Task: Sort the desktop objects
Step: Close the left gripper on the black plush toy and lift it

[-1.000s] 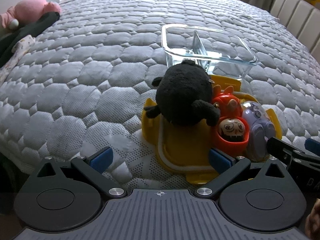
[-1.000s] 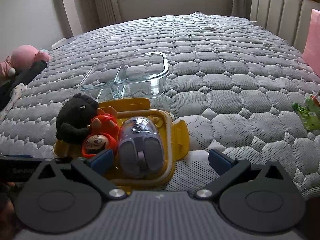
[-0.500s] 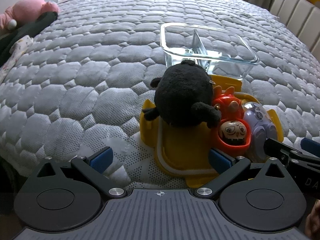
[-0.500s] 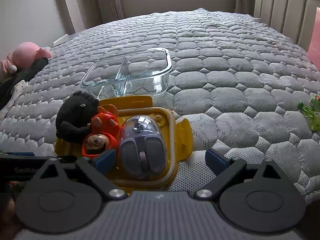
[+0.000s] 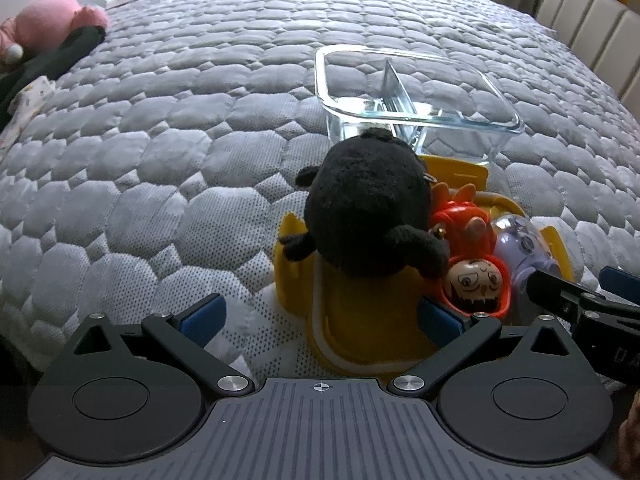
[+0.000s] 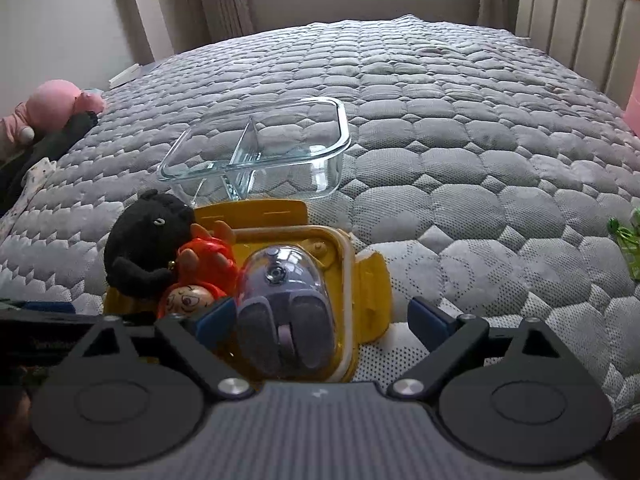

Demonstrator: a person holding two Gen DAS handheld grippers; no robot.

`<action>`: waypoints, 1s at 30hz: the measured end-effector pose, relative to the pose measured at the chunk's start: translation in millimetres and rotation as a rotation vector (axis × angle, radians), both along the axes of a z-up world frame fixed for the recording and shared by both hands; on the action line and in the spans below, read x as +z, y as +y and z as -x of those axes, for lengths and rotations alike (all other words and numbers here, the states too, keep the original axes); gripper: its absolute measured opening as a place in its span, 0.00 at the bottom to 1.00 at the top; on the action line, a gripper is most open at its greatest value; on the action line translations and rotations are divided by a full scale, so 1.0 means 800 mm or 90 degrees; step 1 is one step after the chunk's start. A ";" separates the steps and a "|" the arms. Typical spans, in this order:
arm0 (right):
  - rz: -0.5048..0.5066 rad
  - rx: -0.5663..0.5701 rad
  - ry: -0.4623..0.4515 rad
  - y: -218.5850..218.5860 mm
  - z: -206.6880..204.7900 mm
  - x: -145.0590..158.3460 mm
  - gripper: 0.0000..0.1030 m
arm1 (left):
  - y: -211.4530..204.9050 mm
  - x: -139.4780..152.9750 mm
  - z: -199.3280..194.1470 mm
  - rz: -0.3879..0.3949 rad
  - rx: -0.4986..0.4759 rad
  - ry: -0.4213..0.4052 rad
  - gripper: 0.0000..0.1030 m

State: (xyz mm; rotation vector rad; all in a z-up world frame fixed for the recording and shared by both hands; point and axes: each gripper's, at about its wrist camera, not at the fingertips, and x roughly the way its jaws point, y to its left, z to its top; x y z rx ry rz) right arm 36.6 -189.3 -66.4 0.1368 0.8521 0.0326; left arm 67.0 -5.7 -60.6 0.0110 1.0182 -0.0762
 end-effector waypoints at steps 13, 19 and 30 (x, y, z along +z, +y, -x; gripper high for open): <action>-0.079 0.018 0.018 0.001 -0.062 0.015 0.73 | 0.033 0.000 -0.031 0.075 -0.007 -0.014 1.00; -0.050 0.104 0.038 0.055 -0.101 0.017 0.73 | 0.039 -0.018 -0.034 0.065 -0.023 0.026 1.00; -0.012 0.002 -0.034 -0.004 -0.079 0.033 0.86 | 0.021 -0.003 -0.062 0.084 -0.019 0.007 1.00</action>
